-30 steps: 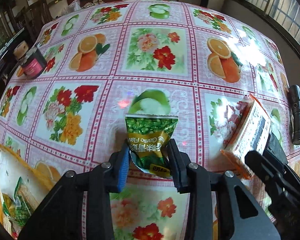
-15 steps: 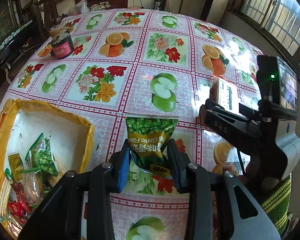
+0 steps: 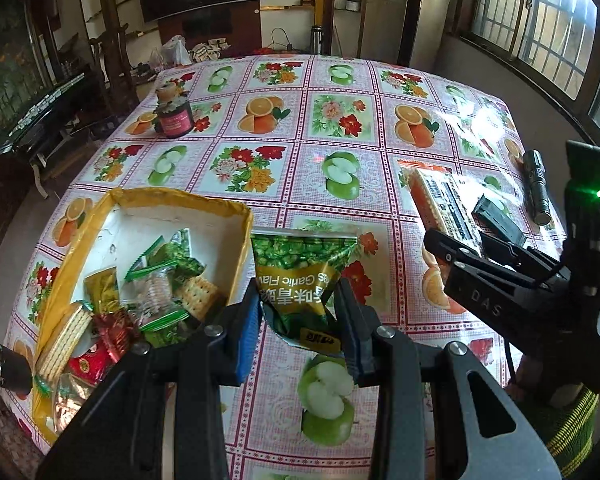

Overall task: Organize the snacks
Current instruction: 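Carry the green pea bag and cracker box over the white tray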

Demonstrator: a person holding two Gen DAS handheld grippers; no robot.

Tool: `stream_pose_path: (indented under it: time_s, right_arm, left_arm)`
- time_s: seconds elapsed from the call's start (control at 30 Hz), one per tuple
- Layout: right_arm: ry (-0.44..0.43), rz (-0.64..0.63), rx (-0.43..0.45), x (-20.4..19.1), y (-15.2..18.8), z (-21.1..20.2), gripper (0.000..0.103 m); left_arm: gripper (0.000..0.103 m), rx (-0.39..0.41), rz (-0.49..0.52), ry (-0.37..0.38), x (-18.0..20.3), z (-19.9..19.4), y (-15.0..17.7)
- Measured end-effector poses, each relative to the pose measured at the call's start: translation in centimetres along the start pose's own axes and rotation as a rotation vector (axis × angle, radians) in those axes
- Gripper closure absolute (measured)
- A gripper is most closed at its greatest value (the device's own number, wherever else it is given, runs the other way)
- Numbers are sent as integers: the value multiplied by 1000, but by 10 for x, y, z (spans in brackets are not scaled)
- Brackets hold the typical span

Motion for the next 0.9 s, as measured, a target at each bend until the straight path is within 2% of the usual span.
stream_pose_path:
  time_s: [0.17, 0.43, 0.9]
  right_arm:
    - [-56, -25, 37, -29, 9, -30, 50]
    - [-132, -71, 52, -73, 22, -58, 50]
    - [-216, -181, 51, -149, 38, -70, 50]
  left_arm:
    - [66, 28, 10, -31, -13, -22, 12]
    - [65, 68, -28, -82, -48, -53, 28]
    - [65, 84, -106, -147, -113, -79, 60]
Point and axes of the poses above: each gripper's, at about its wrist camera, not at the fingertips, and z roughly the way its jaws point, x to its right, y to its underside, the point moved 10 cm from there along z, roughly the way its jaws point
